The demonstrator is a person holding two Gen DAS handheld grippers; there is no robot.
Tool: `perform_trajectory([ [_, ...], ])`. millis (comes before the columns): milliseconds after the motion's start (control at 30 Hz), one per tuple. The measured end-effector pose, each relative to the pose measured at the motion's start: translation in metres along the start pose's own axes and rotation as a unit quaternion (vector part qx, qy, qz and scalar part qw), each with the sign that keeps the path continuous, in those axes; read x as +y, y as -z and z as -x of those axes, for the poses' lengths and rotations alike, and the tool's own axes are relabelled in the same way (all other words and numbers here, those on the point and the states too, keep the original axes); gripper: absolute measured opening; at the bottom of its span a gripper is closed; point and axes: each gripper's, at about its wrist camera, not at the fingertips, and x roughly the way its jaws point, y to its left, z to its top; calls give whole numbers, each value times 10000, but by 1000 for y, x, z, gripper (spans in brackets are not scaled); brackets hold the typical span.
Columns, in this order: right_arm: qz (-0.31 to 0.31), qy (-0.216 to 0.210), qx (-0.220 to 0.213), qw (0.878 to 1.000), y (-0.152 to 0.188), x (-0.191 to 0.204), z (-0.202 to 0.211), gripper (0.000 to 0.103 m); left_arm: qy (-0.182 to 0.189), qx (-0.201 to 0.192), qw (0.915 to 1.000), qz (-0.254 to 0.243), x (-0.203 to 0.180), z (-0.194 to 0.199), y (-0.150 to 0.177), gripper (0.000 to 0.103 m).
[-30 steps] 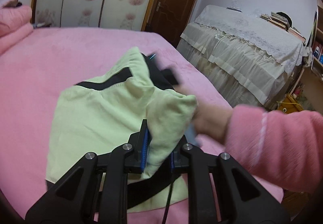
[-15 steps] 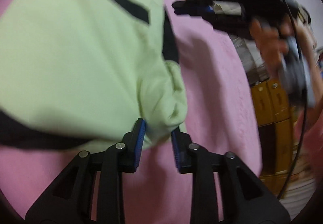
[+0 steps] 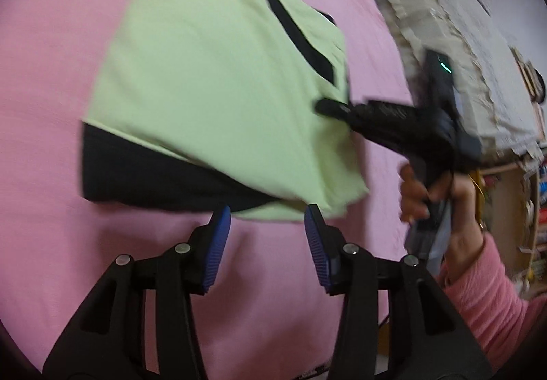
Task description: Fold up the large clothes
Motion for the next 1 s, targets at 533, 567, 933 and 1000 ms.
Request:
perform_trajectory([
  [533, -831, -21, -549, 9950, 96, -29, 52, 3, -827, 1, 9963, -225, 35, 19, -52, 41],
  [567, -654, 195, -647, 9956, 97, -29, 50, 3, -919, -10, 9956, -204, 36, 19, -54, 41],
  [933, 215, 910, -2339, 9678, 155, 40, 137, 26, -1240, -271, 9894, -700, 25, 46, -70, 33],
  [1000, 305, 1062, -2519, 9614, 159, 85, 120, 35, -1108, -216, 9907, -761, 0, 24, -77, 32],
])
